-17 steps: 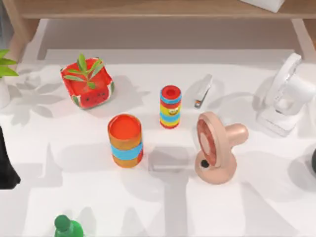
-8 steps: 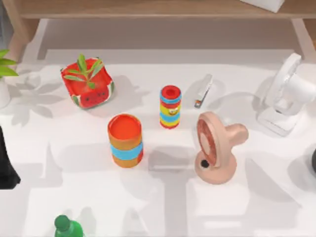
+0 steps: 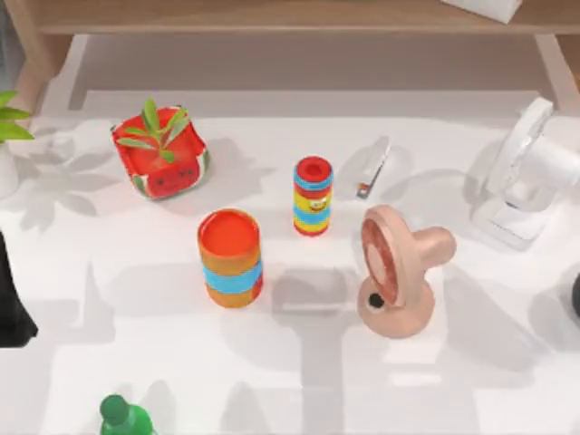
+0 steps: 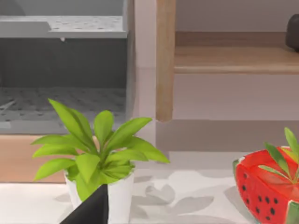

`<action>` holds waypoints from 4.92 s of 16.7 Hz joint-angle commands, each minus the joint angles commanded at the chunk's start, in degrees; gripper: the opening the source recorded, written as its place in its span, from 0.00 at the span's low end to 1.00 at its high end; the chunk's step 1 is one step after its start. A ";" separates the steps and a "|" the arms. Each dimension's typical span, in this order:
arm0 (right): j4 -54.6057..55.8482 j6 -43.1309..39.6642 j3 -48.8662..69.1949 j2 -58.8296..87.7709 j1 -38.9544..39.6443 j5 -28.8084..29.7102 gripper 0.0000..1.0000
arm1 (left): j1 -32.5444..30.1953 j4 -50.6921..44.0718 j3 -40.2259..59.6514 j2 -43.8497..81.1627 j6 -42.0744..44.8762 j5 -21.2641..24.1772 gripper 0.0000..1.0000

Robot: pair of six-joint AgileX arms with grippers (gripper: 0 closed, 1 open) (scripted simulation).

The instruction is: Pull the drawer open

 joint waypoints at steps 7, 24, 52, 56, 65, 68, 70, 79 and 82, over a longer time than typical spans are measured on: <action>16.83 -28.02 8.19 24.92 -0.69 -0.19 1.00 | 0.00 0.00 0.00 0.00 0.00 0.00 1.00; 48.26 -81.46 22.81 72.19 -2.13 0.30 1.00 | 0.00 0.00 0.00 0.00 0.00 0.00 1.00; 44.64 -81.50 29.38 75.18 -0.76 1.70 0.00 | 0.00 0.00 0.00 0.00 0.00 0.00 1.00; 44.64 -81.50 29.38 75.18 -0.76 1.70 0.00 | 0.00 0.00 0.00 0.00 0.00 0.00 1.00; 47.81 -81.20 23.30 72.48 -2.40 0.33 0.00 | 0.00 0.00 0.00 0.00 0.00 0.00 1.00; 51.26 -81.25 16.74 69.77 -3.82 -1.24 0.00 | 0.00 0.00 0.00 0.00 0.00 0.00 1.00; 53.03 -81.29 13.94 68.45 -4.58 -1.98 0.00 | 0.00 0.00 0.00 0.00 0.00 0.00 1.00; 56.89 -81.09 7.38 65.86 -6.80 -4.28 0.00 | 0.00 0.00 0.00 0.00 0.00 0.00 1.00; 60.48 -81.18 1.21 63.39 -8.98 -6.47 0.00 | 0.00 0.00 0.00 0.00 0.00 0.00 1.00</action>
